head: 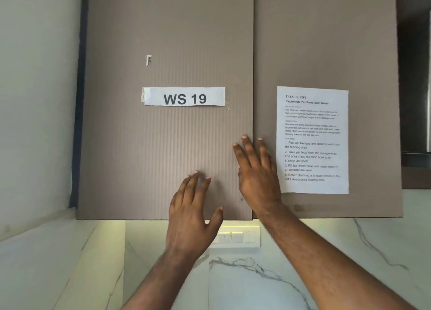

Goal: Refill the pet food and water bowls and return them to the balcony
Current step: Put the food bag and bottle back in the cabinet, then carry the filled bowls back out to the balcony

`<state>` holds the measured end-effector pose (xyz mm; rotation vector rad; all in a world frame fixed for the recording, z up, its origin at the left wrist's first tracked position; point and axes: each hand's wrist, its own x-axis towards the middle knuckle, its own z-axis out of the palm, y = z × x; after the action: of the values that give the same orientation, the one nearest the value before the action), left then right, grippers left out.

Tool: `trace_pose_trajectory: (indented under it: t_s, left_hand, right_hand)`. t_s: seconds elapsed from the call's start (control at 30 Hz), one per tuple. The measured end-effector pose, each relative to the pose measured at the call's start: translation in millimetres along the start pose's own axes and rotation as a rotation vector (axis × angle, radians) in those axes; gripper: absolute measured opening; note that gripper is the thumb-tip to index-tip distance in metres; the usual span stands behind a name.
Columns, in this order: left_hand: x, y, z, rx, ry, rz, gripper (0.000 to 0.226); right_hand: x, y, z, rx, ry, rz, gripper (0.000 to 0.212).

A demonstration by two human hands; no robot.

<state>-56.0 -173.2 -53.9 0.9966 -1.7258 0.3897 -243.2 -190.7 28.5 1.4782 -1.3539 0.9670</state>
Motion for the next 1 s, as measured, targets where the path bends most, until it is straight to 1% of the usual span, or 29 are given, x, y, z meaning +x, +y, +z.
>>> trace_pose_trajectory:
  t_s: [0.2, 0.4, 0.47, 0.57, 0.67, 0.83, 0.9, 1.0]
  left_hand:
    - [11, -11, 9, 0.007, -0.008, -0.02, 0.076]
    - [14, -13, 8, 0.008, -0.012, -0.028, 0.074]
    - [8, -13, 7, -0.013, -0.001, -0.02, 0.07]
    - [-8, -16, 6, -0.085, 0.024, 0.0, 0.063]
    - [-27, -22, 2, -0.144, 0.013, -0.027, 0.062]
    - [-80, -36, -2, -0.264, -0.021, -0.22, 0.054]
    - [-111, -49, 2, -0.298, -0.056, -0.344, 0.05]
    - [-168, -74, 7, -0.32, -0.166, -0.508, 0.046]
  right_hand:
    - [1, 5, 19, -0.04, -0.01, -0.006, 0.068]
    - [2, 4, 19, -0.022, -0.003, -0.007, 0.068]
    - [1, 2, 15, 0.011, -0.006, -0.004, 0.068]
    - [-14, -4, 11, 0.083, 0.004, 0.012, 0.059]
    - [-41, -12, 5, 0.166, 0.005, 0.041, 0.055]
    - [-102, -25, -2, 0.32, -0.032, 0.123, 0.057]
    - [-136, -31, -6, 0.381, -0.091, 0.2, 0.059]
    - [-196, -38, -13, 0.467, -0.204, 0.34, 0.062]
